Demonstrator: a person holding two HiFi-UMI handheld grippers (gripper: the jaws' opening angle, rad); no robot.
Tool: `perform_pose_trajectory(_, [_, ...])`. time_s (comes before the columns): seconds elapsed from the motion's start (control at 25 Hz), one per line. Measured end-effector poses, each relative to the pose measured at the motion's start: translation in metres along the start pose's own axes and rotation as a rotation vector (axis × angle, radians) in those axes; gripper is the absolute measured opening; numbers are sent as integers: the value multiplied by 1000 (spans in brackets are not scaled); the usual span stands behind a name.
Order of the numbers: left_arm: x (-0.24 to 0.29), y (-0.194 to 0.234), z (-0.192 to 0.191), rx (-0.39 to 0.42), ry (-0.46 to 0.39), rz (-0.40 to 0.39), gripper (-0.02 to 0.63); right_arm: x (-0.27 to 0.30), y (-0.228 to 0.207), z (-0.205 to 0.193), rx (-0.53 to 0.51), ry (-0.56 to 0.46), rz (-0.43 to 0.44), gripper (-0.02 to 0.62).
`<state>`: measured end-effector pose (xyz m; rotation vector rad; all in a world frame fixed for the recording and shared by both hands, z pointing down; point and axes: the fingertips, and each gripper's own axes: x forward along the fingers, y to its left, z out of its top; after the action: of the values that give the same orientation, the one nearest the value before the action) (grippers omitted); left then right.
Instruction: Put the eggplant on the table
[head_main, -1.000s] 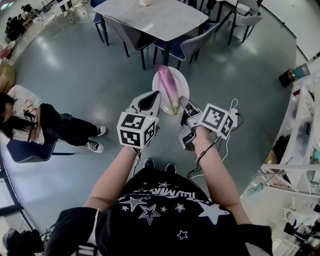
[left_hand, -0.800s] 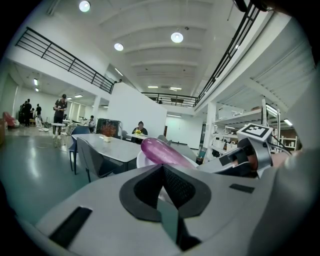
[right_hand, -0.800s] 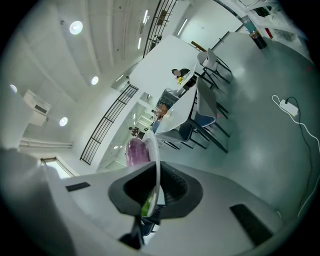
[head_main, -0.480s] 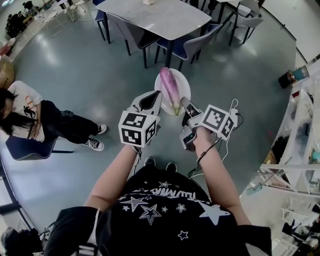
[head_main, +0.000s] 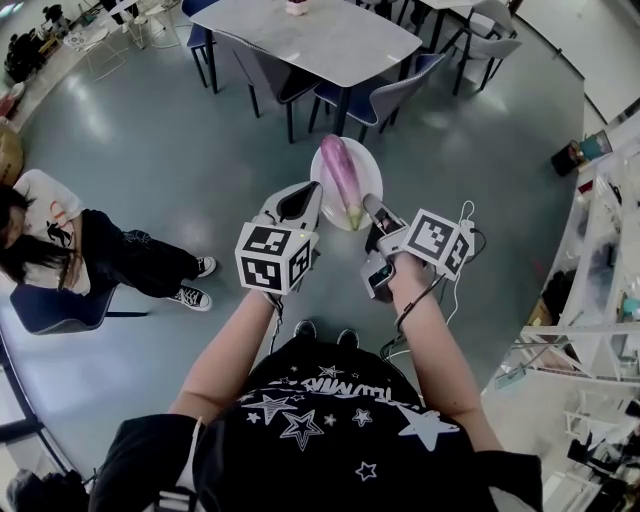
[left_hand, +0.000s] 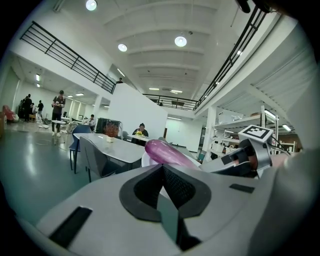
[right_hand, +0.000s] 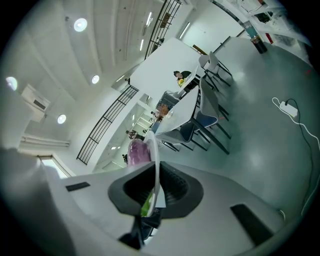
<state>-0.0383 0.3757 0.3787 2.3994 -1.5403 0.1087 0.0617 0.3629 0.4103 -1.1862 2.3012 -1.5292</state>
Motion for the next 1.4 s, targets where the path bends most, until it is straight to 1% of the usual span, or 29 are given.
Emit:
perform_pose_trajectory(0.24, [0,3,-2,-3,15,-26,6,3,-1,-3,15,-8,-17,25])
perform_pose_trajectory(0.4, [4,6,-5,-23,22,-26,7,5,-1,-5,23,4,-15,25])
perform_pose_trajectory(0.6, [15,10,-8,-17,16,-10,6,12,-9,4,18,9,-1,25])
perform_pose_trajectory(0.72, [32,17,-3,-20,11,9,6,25,-14,20,19,17,15,25])
perform_pose_trajectory(0.96, [73,44,9,-12,19,57,6,70,-29,58,32,45,37,25])
perform_pose_trajectory(1.16, [130,51,23,-2,29,70,6,104,-48,102,42,79,46,25])
perform_pose_trajectory(1.4, [189,64,33,-10,40,90,6,140,-68,147,49,106,56,25])
